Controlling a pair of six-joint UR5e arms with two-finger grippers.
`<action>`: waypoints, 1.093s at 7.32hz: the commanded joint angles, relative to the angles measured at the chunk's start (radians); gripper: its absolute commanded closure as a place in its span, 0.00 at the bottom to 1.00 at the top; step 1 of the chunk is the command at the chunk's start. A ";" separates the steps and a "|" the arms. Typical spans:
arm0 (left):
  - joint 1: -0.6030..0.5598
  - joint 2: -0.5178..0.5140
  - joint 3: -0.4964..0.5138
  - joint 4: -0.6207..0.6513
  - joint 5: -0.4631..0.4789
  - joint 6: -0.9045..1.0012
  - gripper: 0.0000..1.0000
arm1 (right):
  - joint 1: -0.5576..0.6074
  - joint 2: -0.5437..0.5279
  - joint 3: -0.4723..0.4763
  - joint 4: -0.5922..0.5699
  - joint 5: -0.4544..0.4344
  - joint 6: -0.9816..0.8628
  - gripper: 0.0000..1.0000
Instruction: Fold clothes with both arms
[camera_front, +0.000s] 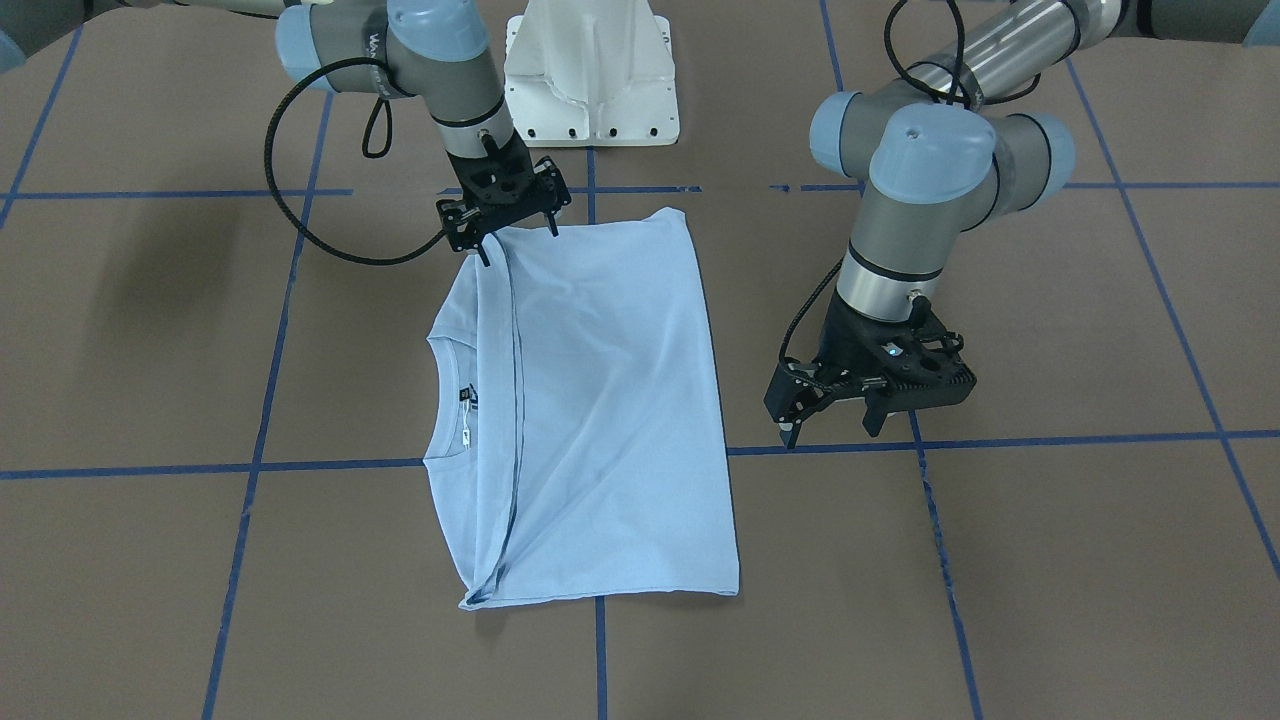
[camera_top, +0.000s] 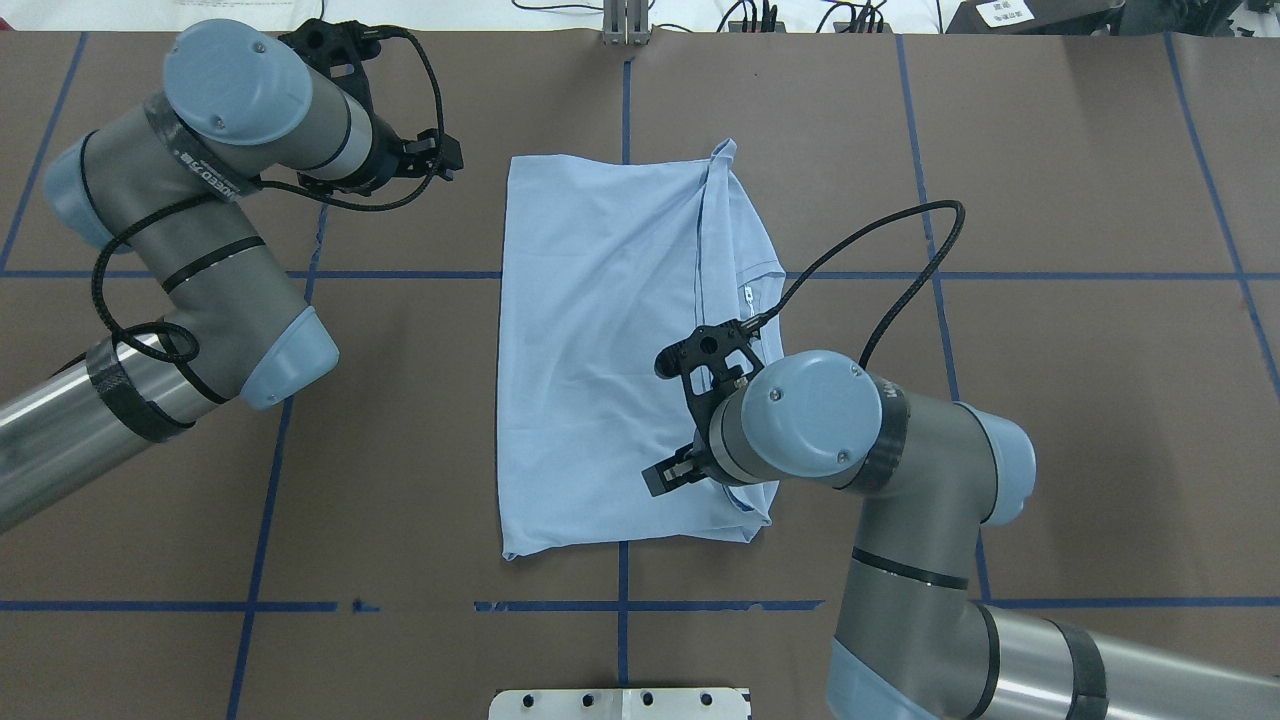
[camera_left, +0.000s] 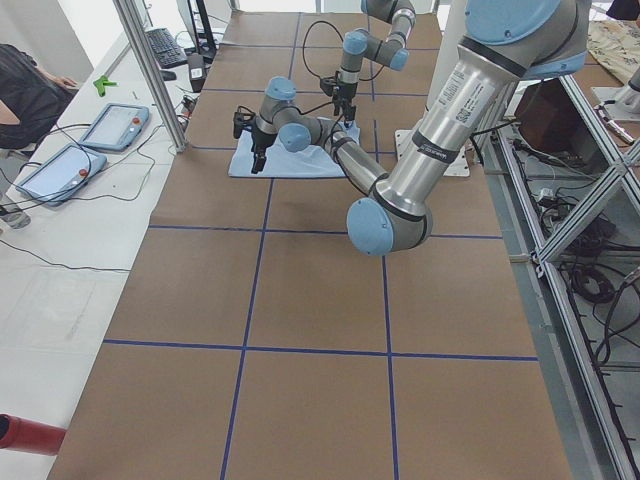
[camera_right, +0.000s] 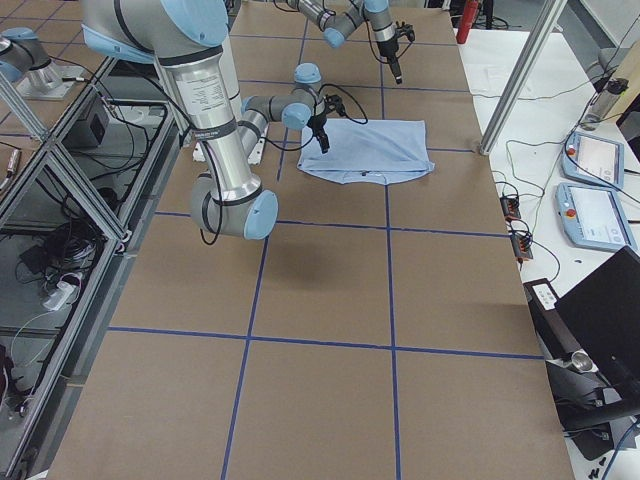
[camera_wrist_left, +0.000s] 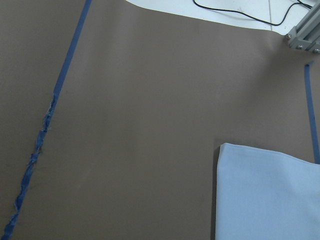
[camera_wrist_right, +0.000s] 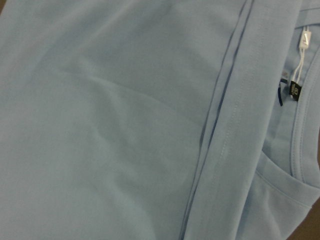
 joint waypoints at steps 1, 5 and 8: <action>0.001 0.015 0.000 -0.007 -0.001 0.001 0.00 | -0.028 -0.040 0.003 0.046 -0.065 -0.138 0.02; 0.001 0.017 0.000 -0.009 -0.001 0.000 0.00 | -0.059 -0.072 0.000 0.052 -0.103 -0.151 0.38; 0.001 0.017 0.000 -0.010 -0.001 0.000 0.00 | -0.059 -0.071 0.001 0.052 -0.108 -0.155 0.67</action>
